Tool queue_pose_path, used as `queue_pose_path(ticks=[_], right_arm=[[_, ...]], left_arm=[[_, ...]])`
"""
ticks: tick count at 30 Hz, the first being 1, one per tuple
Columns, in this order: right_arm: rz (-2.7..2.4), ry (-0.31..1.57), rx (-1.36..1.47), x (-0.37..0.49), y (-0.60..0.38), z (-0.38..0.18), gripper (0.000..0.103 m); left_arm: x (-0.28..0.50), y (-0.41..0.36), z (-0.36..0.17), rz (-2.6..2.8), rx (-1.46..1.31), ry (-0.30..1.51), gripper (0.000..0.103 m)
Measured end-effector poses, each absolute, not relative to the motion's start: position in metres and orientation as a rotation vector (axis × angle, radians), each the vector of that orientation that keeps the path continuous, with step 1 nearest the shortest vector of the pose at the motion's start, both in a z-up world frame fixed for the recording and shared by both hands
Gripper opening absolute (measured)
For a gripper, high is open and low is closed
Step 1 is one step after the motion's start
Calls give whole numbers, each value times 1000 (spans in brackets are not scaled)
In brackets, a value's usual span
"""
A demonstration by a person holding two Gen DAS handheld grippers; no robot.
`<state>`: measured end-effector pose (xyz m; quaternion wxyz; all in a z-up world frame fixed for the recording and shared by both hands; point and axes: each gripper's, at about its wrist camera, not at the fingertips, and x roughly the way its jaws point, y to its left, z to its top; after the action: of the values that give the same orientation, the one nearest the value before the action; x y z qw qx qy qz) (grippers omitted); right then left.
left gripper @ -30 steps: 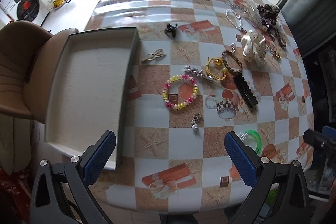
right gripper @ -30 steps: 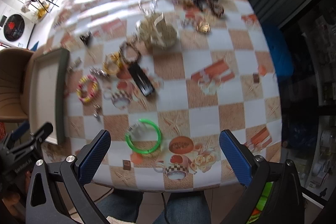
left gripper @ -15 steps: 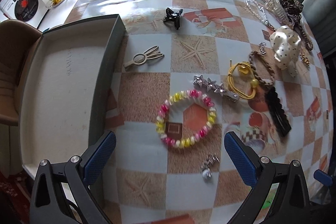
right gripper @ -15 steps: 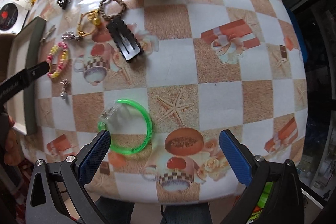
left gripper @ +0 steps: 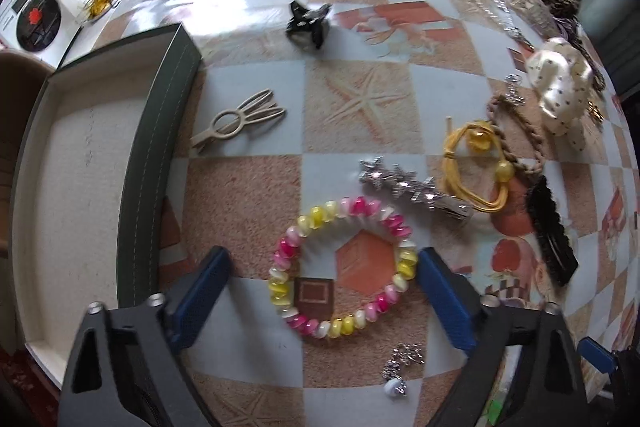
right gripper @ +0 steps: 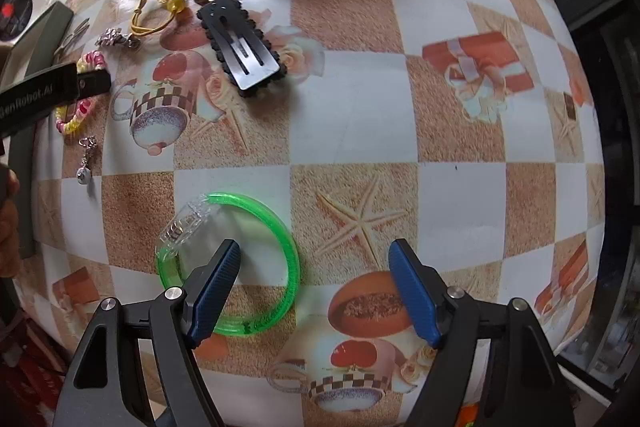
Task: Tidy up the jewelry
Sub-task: 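Grasp the beaded bracelet with the left tool while the right tool grasps the green bangle, then carry both bracelets into the grey tray and open both tools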
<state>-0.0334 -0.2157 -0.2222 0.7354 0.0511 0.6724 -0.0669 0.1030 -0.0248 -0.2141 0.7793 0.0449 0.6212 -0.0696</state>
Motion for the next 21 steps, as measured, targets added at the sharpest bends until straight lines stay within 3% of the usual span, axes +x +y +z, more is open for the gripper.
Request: queue_pose_path(ticks=[4, 7, 9, 11, 13, 16, 18, 21], right_arm=[[-139, 1468, 103, -34, -203, -216, 72], [-123, 1462, 83, -28, -181, -207, 50], [-117, 1461, 92, -26, -178, -204, 21], [-118, 1466, 103, -25, -179, -200, 11], [-117, 1467, 109, -24, -179, -199, 7], [-104, 1473, 151, -22, -184, -192, 7], [-101, 1467, 169, -22, -186, -187, 7], [-86, 1453, 187, -19, -188, -175, 7]], left_arm=[[99, -37, -205, -202, 128, 1317, 49], [101, -38, -202, -206, 124, 1322, 28], [102, -34, -200, -214, 100, 1332, 21], [100, -32, -199, -220, 74, 1335, 21], [97, -29, -196, -222, 61, 1327, 21], [87, -23, -187, -227, 29, 1317, 19], [85, -20, -179, -234, 15, 1310, 11], [84, -17, -165, -231, 4, 1291, 11]])
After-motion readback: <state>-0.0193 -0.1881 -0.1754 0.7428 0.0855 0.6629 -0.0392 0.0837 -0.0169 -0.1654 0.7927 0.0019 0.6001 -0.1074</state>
